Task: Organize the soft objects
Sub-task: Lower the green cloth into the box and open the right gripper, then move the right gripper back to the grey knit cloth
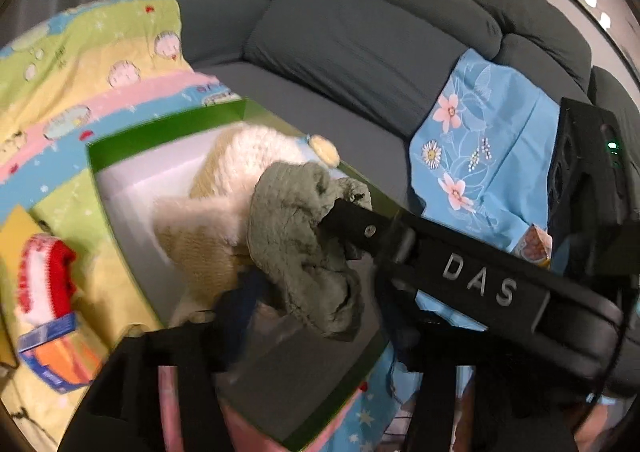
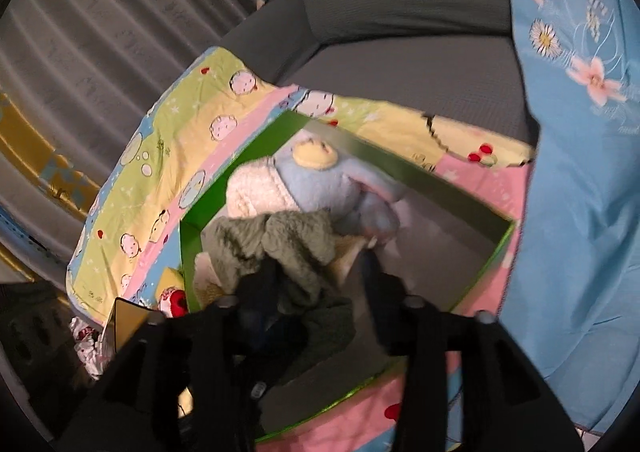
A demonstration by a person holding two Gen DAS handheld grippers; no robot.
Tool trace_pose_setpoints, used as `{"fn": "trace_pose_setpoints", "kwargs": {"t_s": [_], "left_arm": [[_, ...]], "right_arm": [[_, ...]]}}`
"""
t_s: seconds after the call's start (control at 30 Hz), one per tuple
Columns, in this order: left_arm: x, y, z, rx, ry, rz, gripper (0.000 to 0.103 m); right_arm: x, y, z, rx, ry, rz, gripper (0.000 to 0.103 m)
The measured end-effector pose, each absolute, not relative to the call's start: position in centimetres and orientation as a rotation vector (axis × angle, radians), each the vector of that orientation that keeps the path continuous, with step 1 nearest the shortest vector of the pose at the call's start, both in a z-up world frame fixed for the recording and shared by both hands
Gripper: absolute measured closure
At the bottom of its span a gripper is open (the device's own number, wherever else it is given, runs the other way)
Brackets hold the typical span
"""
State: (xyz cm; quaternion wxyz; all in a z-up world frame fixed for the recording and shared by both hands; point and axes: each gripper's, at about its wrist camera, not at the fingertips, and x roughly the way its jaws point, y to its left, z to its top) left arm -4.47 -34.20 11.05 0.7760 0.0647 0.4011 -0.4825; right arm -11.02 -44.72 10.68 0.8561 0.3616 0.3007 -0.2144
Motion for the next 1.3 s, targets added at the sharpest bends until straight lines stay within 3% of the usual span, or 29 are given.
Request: {"fn": "trace_pose_setpoints", "kwargs": {"t_s": [0.2,0.43,0.67,1.3], "left_arm": [[-4.5,-30.3,12.7,0.102,0.837,-1.013,0.017],[-3.8,-24.0,14.2,0.023,0.811,-0.922,0.012],[-3.1,-16.5,14.8,-0.045,0.784,-0.750,0.006],[-2.9,5.1,10.8,-0.253,0.765,-0.230,0.006]], "right_arm": [[-11.8,-43.1,13.0,0.675,0.567,-0.428,0.017],[-11.7,-40.1,15.1,0.594,0.512,-0.371,0.002],[-10.1,-36.4,15.6,0.528,0.540,-0.300,0.001],[-6.1,-26.5,14.7,0.318,0.649,-0.169,0.001]]}}
